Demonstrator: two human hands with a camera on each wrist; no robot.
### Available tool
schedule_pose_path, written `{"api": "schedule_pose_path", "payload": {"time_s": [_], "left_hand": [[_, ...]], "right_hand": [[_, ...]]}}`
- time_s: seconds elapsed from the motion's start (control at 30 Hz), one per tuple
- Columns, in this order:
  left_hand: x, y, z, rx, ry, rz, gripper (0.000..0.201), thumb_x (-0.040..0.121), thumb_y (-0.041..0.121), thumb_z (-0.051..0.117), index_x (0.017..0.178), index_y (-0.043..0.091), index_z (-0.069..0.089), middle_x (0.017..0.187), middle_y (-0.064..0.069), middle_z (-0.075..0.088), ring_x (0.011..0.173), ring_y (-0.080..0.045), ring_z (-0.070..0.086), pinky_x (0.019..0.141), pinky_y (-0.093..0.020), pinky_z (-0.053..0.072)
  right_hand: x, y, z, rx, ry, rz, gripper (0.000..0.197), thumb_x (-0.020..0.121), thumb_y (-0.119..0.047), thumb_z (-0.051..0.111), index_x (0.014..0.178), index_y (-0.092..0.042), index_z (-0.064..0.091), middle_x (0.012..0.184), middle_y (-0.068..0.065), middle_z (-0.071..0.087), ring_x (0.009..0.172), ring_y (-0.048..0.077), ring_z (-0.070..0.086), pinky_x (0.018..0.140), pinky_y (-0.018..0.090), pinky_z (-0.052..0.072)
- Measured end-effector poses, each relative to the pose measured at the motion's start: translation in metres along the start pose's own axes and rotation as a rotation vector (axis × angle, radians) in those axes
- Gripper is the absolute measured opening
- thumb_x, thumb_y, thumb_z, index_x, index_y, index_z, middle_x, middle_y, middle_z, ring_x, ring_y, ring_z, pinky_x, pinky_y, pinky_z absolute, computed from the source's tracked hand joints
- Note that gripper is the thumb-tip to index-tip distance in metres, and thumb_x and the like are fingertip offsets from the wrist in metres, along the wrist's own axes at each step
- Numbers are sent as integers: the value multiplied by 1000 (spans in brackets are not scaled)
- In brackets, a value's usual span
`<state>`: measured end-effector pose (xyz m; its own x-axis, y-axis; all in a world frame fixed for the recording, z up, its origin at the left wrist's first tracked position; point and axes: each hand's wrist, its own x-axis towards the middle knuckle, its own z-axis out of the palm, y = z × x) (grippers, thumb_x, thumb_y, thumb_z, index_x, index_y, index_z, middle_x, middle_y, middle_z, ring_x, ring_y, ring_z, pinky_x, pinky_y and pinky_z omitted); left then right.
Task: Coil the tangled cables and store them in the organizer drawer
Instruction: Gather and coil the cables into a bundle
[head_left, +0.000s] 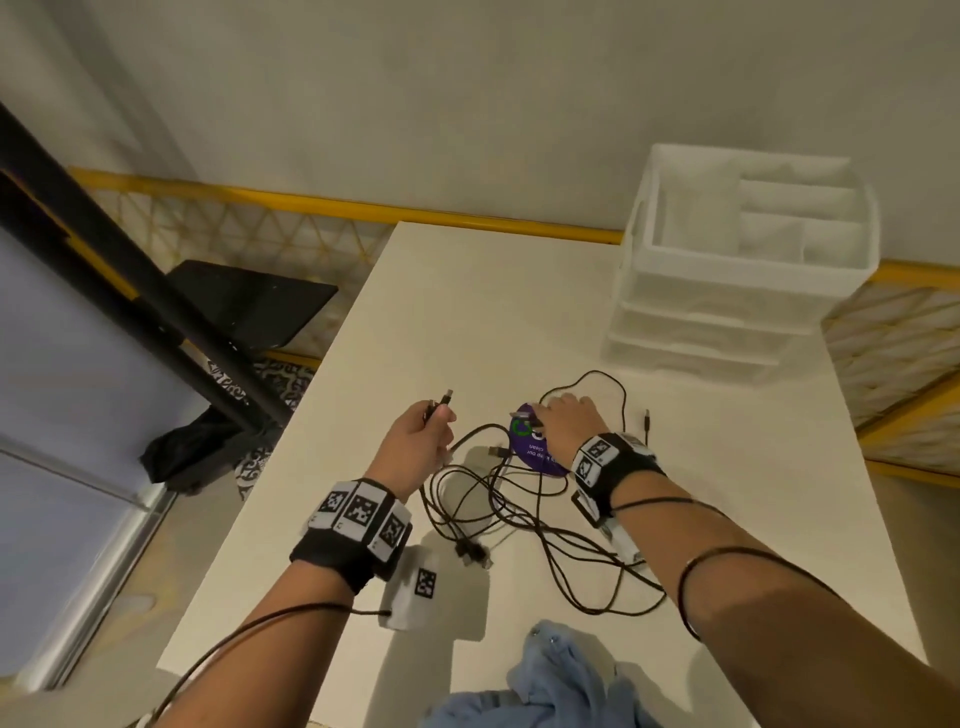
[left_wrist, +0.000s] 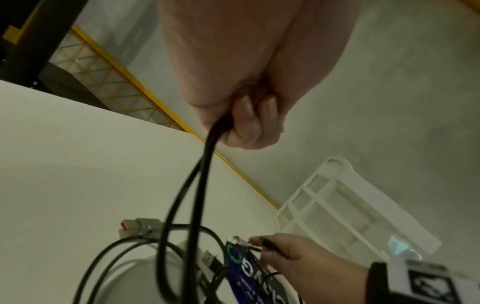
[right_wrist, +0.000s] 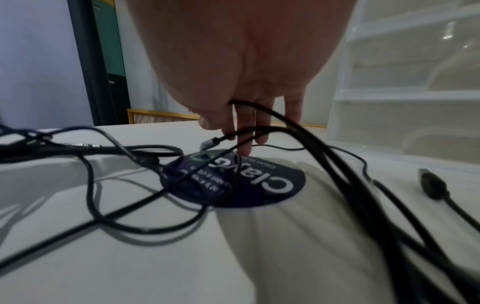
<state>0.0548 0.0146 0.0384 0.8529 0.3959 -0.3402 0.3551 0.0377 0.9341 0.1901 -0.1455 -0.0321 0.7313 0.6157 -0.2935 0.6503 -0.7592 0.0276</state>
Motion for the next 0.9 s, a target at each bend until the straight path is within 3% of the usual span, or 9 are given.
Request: {"api": "schedule_pose_path", "payload": {"time_s": [0.1, 0.2, 0.3, 0.47, 0.53, 0.6, 0.7, 0.83, 0.9], "left_hand": [[0, 8, 1, -17, -45, 19, 25, 96, 35, 45, 87, 13, 48, 61, 4, 37, 42, -6, 29, 41, -17, 27], [6, 13, 7, -108, -88, 57, 27, 97, 38, 39, 106, 19, 56, 59, 8, 36, 45, -8, 26, 43, -21, 19], [11, 25, 24, -230, -75, 85, 28, 101, 29, 29, 95, 21, 55, 63, 3, 36, 43, -6, 26, 41, -19, 17], [8, 47, 61, -169, -23, 193, 28, 102, 28, 27, 90, 22, 52, 67, 6, 54, 49, -7, 40, 47, -19, 32], [4, 54, 72, -181, -44, 219, 29, 102, 29, 27, 90, 21, 52, 66, 6, 53, 47, -6, 43, 44, -17, 32], [-1, 60, 79, -248, -81, 219, 31, 102, 29, 28, 90, 19, 54, 67, 2, 50, 42, -2, 43, 40, -15, 31], [-9, 63, 85, -343, -166, 248, 31, 101, 25, 30, 94, 18, 59, 64, 1, 48, 41, -5, 35, 39, -17, 27], [-19, 67, 88, -351, -222, 264, 34, 99, 16, 30, 108, 29, 61, 62, 1, 47, 46, -9, 34, 44, -21, 28], [-25, 71, 91, -353, -211, 251, 31, 100, 16, 31, 105, 26, 60, 67, 0, 47, 48, -9, 35, 46, -22, 29]], "right_hand": [[0, -1, 1, 82, 11, 13, 33, 90, -14, 45, 123, -12, 50, 123, 12, 53, 113, 30, 47, 95, 41, 40], [-13, -4, -20, 528, 121, 92, 27, 96, -25, 38, 113, -10, 54, 109, 13, 58, 97, 31, 57, 83, 40, 46], [-39, -9, -53, 901, 219, 47, 31, 98, -34, 31, 107, -12, 52, 88, 9, 57, 80, 26, 56, 71, 36, 41], [-75, -25, -84, 1227, 316, -85, 22, 99, -26, 32, 88, -17, 49, 73, 0, 47, 66, 11, 43, 64, 27, 36], [-84, -27, -86, 1347, 367, -67, 24, 98, -25, 36, 78, -20, 47, 66, -9, 45, 54, 1, 42, 58, 20, 31], [-93, -25, -88, 1388, 441, 6, 29, 96, -26, 41, 69, -22, 50, 56, -11, 48, 45, 1, 42, 54, 22, 32], [-108, -22, -91, 1335, 561, 119, 35, 93, -33, 46, 61, -20, 50, 56, -7, 49, 51, 6, 42, 58, 26, 36], [-123, -26, -90, 1316, 540, 97, 31, 98, -28, 37, 85, -8, 57, 79, 9, 62, 72, 12, 52, 74, 32, 43], [-129, -27, -91, 1308, 548, 82, 23, 98, -22, 38, 90, -9, 54, 79, -3, 59, 72, 6, 52, 73, 25, 41]]}}
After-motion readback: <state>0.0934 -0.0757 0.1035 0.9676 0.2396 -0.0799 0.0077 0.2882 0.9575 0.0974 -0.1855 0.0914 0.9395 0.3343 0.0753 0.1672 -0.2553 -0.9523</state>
